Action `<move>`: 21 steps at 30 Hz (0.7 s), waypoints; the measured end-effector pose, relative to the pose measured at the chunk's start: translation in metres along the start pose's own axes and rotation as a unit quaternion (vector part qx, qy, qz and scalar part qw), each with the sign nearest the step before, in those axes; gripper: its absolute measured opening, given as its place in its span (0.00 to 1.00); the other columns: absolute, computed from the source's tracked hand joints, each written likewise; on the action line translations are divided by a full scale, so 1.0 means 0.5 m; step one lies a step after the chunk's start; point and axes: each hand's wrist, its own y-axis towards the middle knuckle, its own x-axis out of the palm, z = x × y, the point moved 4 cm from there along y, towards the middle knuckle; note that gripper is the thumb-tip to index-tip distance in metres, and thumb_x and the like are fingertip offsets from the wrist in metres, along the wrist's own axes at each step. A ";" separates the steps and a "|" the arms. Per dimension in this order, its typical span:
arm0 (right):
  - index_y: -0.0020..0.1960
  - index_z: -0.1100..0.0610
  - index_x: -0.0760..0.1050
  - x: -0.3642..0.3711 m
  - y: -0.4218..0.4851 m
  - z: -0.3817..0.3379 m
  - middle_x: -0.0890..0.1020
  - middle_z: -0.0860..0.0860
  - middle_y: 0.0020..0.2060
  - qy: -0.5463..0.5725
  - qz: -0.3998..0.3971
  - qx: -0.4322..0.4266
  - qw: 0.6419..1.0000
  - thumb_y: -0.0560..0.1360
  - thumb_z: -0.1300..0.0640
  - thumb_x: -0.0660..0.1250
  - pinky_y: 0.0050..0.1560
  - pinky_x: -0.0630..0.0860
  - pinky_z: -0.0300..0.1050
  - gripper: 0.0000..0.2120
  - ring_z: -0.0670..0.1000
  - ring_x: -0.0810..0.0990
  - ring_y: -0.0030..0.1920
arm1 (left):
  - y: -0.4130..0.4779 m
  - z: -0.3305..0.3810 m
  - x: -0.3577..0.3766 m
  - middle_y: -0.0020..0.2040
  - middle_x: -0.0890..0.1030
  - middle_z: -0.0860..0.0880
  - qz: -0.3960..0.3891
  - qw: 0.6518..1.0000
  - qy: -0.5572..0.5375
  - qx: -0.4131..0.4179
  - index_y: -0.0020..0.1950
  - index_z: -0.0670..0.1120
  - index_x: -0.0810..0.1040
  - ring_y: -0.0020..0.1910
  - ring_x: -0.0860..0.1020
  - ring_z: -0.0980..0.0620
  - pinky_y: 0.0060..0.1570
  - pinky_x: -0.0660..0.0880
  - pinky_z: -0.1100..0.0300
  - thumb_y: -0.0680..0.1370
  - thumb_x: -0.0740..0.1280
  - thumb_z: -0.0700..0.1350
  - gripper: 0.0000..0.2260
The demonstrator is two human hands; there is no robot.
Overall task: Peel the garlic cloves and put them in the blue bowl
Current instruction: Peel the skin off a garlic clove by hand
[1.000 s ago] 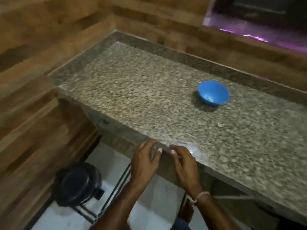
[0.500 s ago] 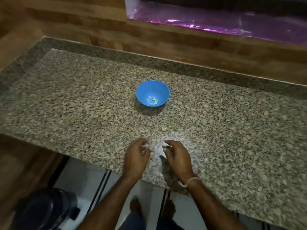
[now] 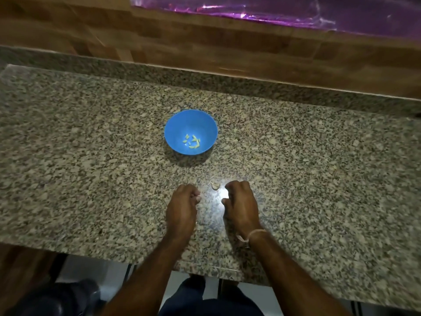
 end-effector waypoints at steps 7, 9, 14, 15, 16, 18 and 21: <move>0.63 0.53 0.75 0.007 0.028 -0.014 0.74 0.52 0.57 0.019 0.000 0.035 0.999 0.76 0.61 0.77 0.44 0.70 0.49 0.19 0.57 0.76 0.52 | 0.023 -0.004 -0.027 0.45 0.82 0.52 -0.014 0.990 -0.137 0.020 0.49 0.53 0.80 0.45 0.82 0.56 0.41 0.78 0.59 0.81 0.68 0.37 0.10; 0.61 0.51 0.75 0.009 0.036 -0.013 0.73 0.50 0.55 0.031 -0.001 0.045 0.999 0.75 0.60 0.78 0.43 0.70 0.48 0.19 0.55 0.76 0.51 | 0.043 0.006 -0.047 0.47 0.83 0.53 -0.003 0.986 -0.160 0.045 0.51 0.52 0.82 0.47 0.82 0.54 0.45 0.80 0.54 0.81 0.70 0.39 0.08; 0.57 0.49 0.74 0.012 0.042 -0.012 0.71 0.47 0.51 0.054 0.006 0.063 0.997 0.74 0.61 0.78 0.42 0.77 0.52 0.19 0.54 0.76 0.46 | 0.146 0.086 -0.119 0.48 0.85 0.49 0.074 0.977 -0.169 0.111 0.52 0.45 0.86 0.47 0.82 0.53 0.47 0.75 0.68 0.80 0.71 0.38 0.04; 0.57 0.48 0.73 0.012 0.042 -0.012 0.71 0.47 0.51 0.052 0.008 0.064 0.997 0.74 0.62 0.78 0.41 0.77 0.52 0.19 0.53 0.76 0.46 | 0.172 0.101 -0.125 0.50 0.85 0.48 0.082 0.976 -0.164 0.115 0.54 0.43 0.86 0.48 0.82 0.53 0.48 0.75 0.68 0.80 0.72 0.38 0.05; 0.56 0.48 0.73 0.013 0.041 -0.012 0.71 0.46 0.50 0.052 0.010 0.064 0.997 0.74 0.63 0.78 0.40 0.77 0.52 0.20 0.53 0.76 0.45 | 0.198 0.110 -0.125 0.51 0.85 0.47 0.081 0.978 -0.156 0.112 0.56 0.42 0.86 0.49 0.82 0.52 0.50 0.77 0.66 0.80 0.72 0.37 0.06; 0.56 0.47 0.72 0.014 0.040 -0.012 0.70 0.46 0.50 0.053 0.013 0.066 0.996 0.74 0.66 0.77 0.39 0.75 0.50 0.21 0.52 0.75 0.45 | 0.238 0.118 -0.119 0.56 0.86 0.47 0.067 0.984 -0.138 0.089 0.59 0.41 0.85 0.51 0.83 0.50 0.55 0.80 0.56 0.79 0.73 0.37 0.10; 0.57 0.48 0.73 0.012 0.038 -0.013 0.69 0.45 0.51 0.050 0.009 0.068 0.996 0.75 0.65 0.76 0.38 0.69 0.47 0.20 0.53 0.75 0.48 | 0.245 0.118 -0.118 0.59 0.82 0.47 0.079 0.988 -0.090 0.100 0.61 0.44 0.83 0.52 0.82 0.47 0.52 0.79 0.55 0.78 0.74 0.37 0.12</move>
